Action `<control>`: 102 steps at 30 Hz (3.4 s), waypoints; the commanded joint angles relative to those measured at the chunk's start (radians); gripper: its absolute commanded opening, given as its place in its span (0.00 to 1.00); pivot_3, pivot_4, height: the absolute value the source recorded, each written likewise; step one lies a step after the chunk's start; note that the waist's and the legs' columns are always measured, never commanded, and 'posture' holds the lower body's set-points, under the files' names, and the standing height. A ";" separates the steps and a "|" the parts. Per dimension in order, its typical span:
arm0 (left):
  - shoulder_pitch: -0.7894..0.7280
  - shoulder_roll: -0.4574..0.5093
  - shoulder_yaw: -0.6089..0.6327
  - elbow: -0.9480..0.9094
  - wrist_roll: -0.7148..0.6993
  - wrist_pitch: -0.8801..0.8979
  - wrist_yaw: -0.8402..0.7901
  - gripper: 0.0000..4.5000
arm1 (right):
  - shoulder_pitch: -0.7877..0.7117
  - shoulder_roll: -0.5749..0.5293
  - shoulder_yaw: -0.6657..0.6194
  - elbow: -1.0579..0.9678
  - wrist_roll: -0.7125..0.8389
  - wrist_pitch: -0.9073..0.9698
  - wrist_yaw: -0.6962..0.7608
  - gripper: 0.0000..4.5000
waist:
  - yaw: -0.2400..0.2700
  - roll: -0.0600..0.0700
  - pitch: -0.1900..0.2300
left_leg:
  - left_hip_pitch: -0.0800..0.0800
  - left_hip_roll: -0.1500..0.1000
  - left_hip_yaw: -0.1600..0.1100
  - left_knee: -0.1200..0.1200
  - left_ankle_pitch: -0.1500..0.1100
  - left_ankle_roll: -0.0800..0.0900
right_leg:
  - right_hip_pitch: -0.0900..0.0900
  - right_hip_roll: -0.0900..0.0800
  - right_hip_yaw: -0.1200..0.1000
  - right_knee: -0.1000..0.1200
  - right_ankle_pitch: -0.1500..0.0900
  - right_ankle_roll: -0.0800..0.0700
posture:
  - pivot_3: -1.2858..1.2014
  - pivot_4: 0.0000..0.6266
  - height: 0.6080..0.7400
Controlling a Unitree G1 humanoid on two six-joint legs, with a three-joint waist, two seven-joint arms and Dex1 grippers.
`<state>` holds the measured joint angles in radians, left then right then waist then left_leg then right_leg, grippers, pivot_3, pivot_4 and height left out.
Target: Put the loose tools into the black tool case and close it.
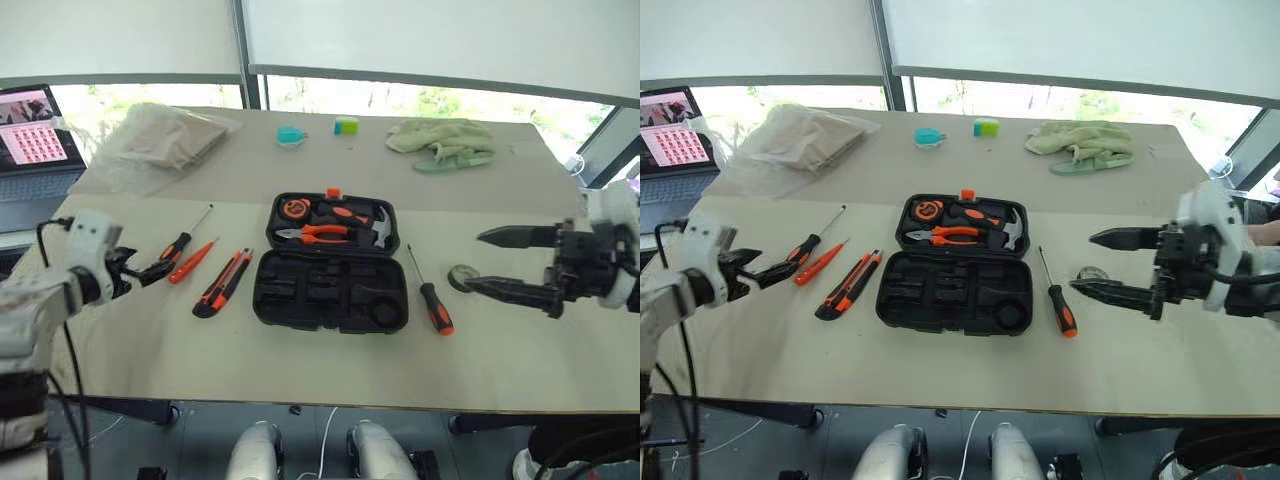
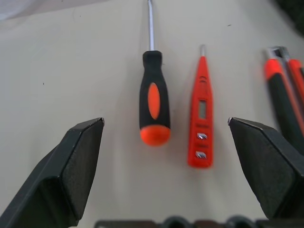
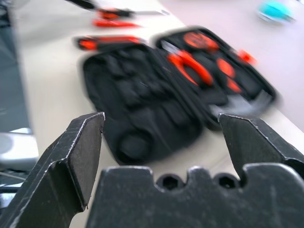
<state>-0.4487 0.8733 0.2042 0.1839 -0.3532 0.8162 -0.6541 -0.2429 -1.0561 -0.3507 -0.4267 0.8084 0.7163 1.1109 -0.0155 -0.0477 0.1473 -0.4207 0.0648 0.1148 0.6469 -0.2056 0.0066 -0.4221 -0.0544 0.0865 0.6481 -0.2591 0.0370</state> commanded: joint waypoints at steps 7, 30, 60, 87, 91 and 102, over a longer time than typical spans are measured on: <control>-0.238 -0.021 -0.165 0.419 0.162 -0.221 -0.089 1.00 | -0.018 0.018 -0.001 -0.185 0.161 0.060 -0.060 0.99 | 0.006 0.000 0.000 | -0.006 0.000 -0.003 0.004 0.000 0.000 | -0.001 -0.001 -0.006 0.000 0.000 0.000 | 0.52 0.24 1.00; -0.454 -0.113 -0.197 0.446 0.149 -0.623 -0.474 0.22 | 0.280 0.046 -0.176 -0.200 0.107 0.022 -0.135 1.00 | 0.028 -0.001 0.000 | -0.018 0.001 -0.015 0.021 0.000 0.001 | -0.002 -0.001 -0.018 0.008 0.000 -0.001 | 0.52 0.24 1.00; -0.626 -0.474 -0.550 0.761 0.521 -1.140 -0.527 0.22 | 0.447 0.131 -0.258 -0.292 0.092 0.023 -0.280 1.00 | 0.022 0.000 0.000 | -0.020 -0.003 -0.024 0.031 -0.002 0.004 | 0.002 -0.001 -0.018 0.009 0.000 0.003 | 0.52 0.24 1.00; -0.653 -0.430 -0.530 0.849 0.550 -1.208 -0.606 0.22 | 0.407 0.133 -0.196 -0.298 0.096 0.023 -0.318 1.00 | 0.019 0.000 0.000 | -0.020 -0.003 -0.024 0.031 -0.002 0.004 | 0.002 -0.001 -0.018 0.010 0.000 0.003 | 0.52 0.24 1.00; -0.676 -0.460 -0.534 0.897 0.584 -1.189 -0.524 0.33 | 0.387 0.129 -0.191 -0.290 0.101 0.030 -0.318 1.00 | 0.022 0.000 0.000 | -0.020 -0.003 -0.025 0.032 -0.002 0.004 | 0.002 -0.001 -0.018 0.010 0.001 0.003 | 0.52 0.24 1.00; -0.704 -0.442 -0.414 0.795 0.431 -1.100 -0.674 0.79 | 0.440 0.130 -0.212 -0.315 0.116 0.031 -0.298 1.00 | 0.025 0.000 0.000 | -0.021 -0.003 -0.025 0.032 -0.002 0.004 | 0.002 -0.001 -0.018 0.011 0.001 0.004 | 0.52 0.24 1.00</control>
<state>-1.1226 0.4299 -0.2390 1.0255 0.1164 -0.3019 -1.3090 0.1972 -0.9177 -0.5267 -0.7188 0.9103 0.7514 0.8055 0.0094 -0.0473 0.1471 -0.4418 0.0615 0.0894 0.6792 -0.2073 0.0110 -0.4203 -0.0552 0.0682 0.6595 -0.2584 0.0407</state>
